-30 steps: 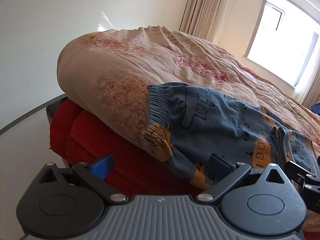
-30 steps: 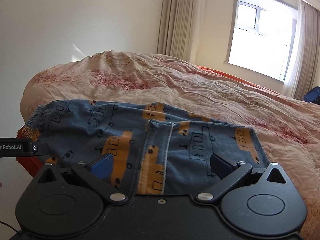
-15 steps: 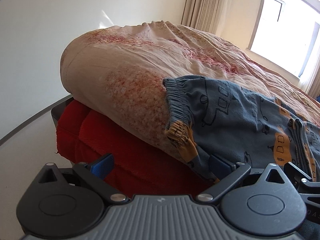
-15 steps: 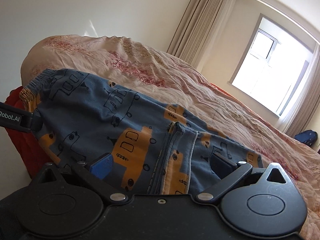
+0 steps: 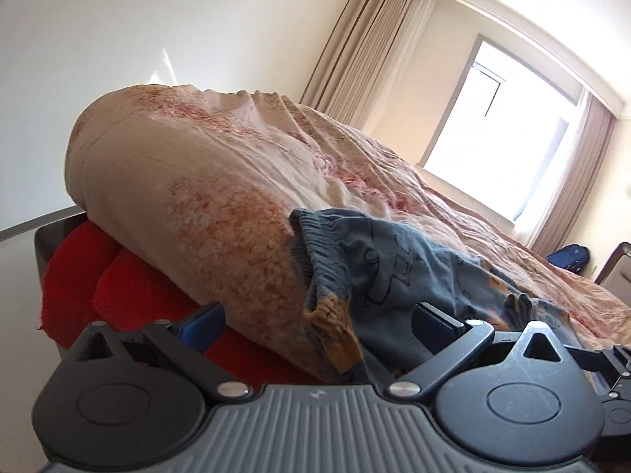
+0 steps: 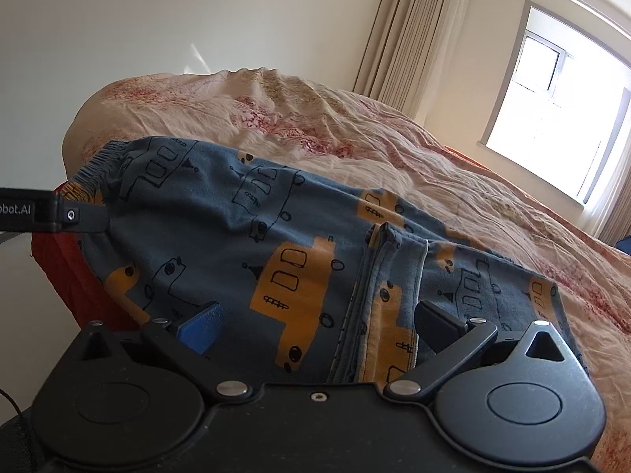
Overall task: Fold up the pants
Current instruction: 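Move the left gripper to the elastic waistband and close on it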
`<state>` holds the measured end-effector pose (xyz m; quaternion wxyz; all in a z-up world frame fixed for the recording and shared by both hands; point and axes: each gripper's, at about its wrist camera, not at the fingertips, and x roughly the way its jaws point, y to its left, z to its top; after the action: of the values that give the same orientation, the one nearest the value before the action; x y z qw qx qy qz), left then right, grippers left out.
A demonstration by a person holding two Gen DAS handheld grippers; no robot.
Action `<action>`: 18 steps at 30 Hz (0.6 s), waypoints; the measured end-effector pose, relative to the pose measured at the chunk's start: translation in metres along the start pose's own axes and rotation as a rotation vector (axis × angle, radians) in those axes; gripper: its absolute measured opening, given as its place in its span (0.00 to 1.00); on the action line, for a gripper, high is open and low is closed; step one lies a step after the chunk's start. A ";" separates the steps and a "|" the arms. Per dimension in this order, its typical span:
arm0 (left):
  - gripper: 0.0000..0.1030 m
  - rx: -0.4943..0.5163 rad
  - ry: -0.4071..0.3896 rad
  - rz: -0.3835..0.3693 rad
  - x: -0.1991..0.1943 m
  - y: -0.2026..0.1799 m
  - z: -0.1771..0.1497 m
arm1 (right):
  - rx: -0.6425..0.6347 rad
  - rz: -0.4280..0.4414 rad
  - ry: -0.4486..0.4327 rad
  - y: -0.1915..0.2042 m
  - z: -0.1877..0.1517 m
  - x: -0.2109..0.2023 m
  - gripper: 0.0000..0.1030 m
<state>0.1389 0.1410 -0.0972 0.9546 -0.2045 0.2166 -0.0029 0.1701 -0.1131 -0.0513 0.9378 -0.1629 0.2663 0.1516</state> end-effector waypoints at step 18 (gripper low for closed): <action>0.18 -0.061 0.001 0.066 -0.003 -0.012 0.011 | 0.006 -0.003 0.021 0.002 -0.004 0.005 1.00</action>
<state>0.1421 0.1344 -0.0820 0.9473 -0.2264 0.2237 0.0353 0.1715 -0.1122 -0.0574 0.9358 -0.1618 0.2762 0.1477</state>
